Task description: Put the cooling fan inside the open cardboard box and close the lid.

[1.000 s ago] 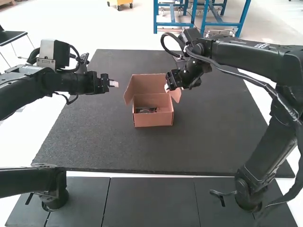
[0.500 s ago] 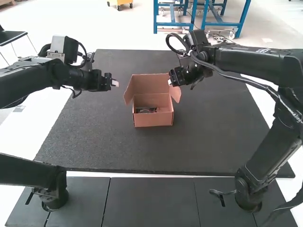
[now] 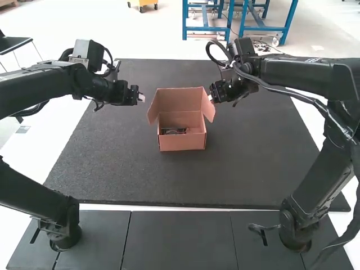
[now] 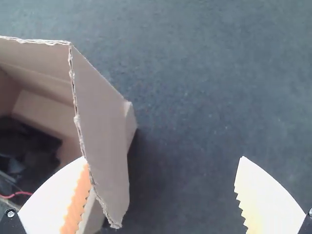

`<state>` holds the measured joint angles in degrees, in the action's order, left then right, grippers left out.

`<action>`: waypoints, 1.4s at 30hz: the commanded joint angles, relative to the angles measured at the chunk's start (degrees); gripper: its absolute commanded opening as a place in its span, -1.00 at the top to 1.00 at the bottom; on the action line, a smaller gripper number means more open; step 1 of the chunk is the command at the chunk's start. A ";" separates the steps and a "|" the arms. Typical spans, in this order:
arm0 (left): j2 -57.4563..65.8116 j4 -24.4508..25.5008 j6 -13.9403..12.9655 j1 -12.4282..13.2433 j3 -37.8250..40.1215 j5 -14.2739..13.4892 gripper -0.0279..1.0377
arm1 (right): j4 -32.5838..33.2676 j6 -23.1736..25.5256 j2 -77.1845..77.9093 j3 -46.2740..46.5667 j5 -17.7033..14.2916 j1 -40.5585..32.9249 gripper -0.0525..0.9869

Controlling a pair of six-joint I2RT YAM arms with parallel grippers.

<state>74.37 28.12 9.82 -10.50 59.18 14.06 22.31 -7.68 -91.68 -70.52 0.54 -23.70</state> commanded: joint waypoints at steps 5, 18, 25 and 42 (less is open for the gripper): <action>0.43 -0.70 -1.12 0.48 1.64 -2.46 -0.83 | 0.28 -1.63 -2.28 -1.55 2.80 0.50 -0.39; 4.21 -2.54 -2.44 1.45 1.82 -3.61 -0.83 | 0.99 -1.99 -6.41 -5.15 6.32 0.59 0.42; 6.32 -3.86 -2.97 0.92 1.99 -3.61 -0.83 | 2.04 -1.99 -7.02 -6.65 7.81 0.59 0.78; 8.78 -5.00 -3.23 -1.36 3.75 -3.34 -0.83 | 3.62 -2.16 -7.46 -6.65 10.63 -0.20 0.94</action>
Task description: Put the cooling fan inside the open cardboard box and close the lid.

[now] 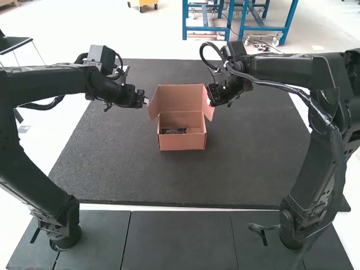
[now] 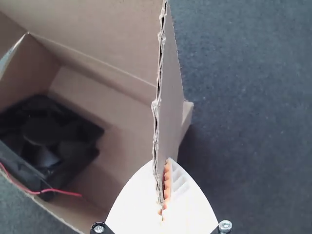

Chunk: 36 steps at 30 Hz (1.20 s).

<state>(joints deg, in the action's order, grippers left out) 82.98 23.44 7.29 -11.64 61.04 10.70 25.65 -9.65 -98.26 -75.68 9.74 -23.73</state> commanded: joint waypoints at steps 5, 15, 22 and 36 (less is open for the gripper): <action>0.16 -0.24 -0.70 -0.23 1.63 0.02 -0.83 | 0.28 0.07 -1.15 -1.84 1.42 -0.53 0.94; 0.16 -0.59 -1.14 0.56 1.54 -3.58 -0.83 | 0.28 0.60 -1.59 -1.93 1.51 -0.53 0.94; 1.04 -1.47 -1.66 0.65 1.19 -4.02 -0.83 | 0.28 1.30 -2.03 -2.46 1.69 -0.62 0.94; 2.27 -2.79 -1.93 0.04 1.02 -3.58 -0.83 | 0.37 2.53 -2.11 -3.33 2.22 -2.82 0.94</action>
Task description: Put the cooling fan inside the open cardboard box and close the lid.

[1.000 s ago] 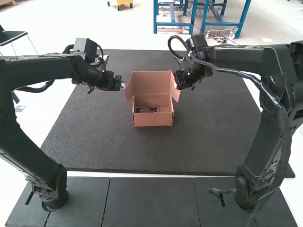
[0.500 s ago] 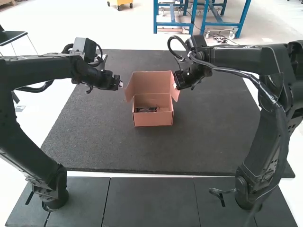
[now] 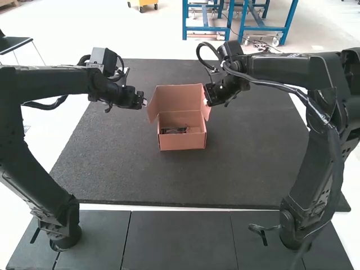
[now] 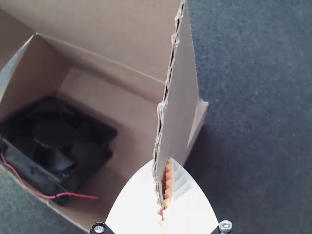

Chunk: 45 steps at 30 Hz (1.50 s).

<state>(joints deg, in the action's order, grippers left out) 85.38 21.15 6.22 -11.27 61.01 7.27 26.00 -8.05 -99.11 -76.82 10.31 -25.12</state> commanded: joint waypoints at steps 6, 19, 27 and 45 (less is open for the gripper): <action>-0.13 -0.49 -0.86 -1.39 1.30 1.26 -0.83 | 0.19 1.55 -1.26 -2.29 1.65 -2.30 0.94; -0.31 1.53 -0.77 -3.59 2.88 4.07 -0.83 | 0.19 3.92 -1.26 -2.55 3.05 -2.39 0.94; -0.39 1.62 -0.59 -3.41 2.97 4.16 -0.83 | 0.54 6.47 -1.70 -2.55 5.51 -2.82 0.94; -0.31 1.44 -0.77 -4.20 3.06 4.42 -0.83 | 1.42 8.58 -2.93 -3.25 7.36 -2.47 0.94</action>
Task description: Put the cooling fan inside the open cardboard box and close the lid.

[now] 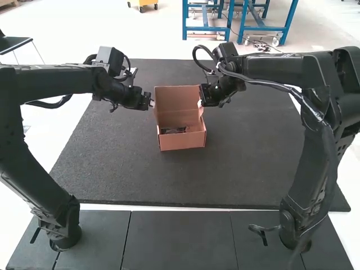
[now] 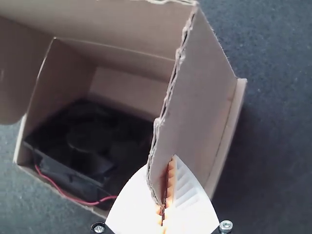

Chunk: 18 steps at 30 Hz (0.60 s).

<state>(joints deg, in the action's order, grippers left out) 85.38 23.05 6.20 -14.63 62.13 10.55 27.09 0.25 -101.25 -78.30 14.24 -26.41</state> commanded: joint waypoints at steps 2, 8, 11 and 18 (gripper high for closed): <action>-0.31 -0.55 -0.75 -1.01 1.94 1.50 -0.83 | 0.33 0.19 -0.79 -1.85 3.43 -1.18 0.94; -0.31 -1.16 -0.40 -1.10 2.21 3.69 -0.83 | 0.33 0.01 -1.05 -1.85 3.43 -1.10 0.94; -0.31 -1.16 -0.40 -1.45 2.12 3.78 -0.83 | 0.33 0.01 -1.23 -1.77 3.43 -1.18 0.94; -0.57 0.51 -0.66 -1.36 1.42 3.69 -0.83 | 2.18 -1.48 -2.28 -1.06 2.28 -1.18 0.94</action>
<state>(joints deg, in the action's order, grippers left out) 85.38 23.20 6.22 -15.77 62.13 13.52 28.47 0.03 -102.26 -78.30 14.79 -26.41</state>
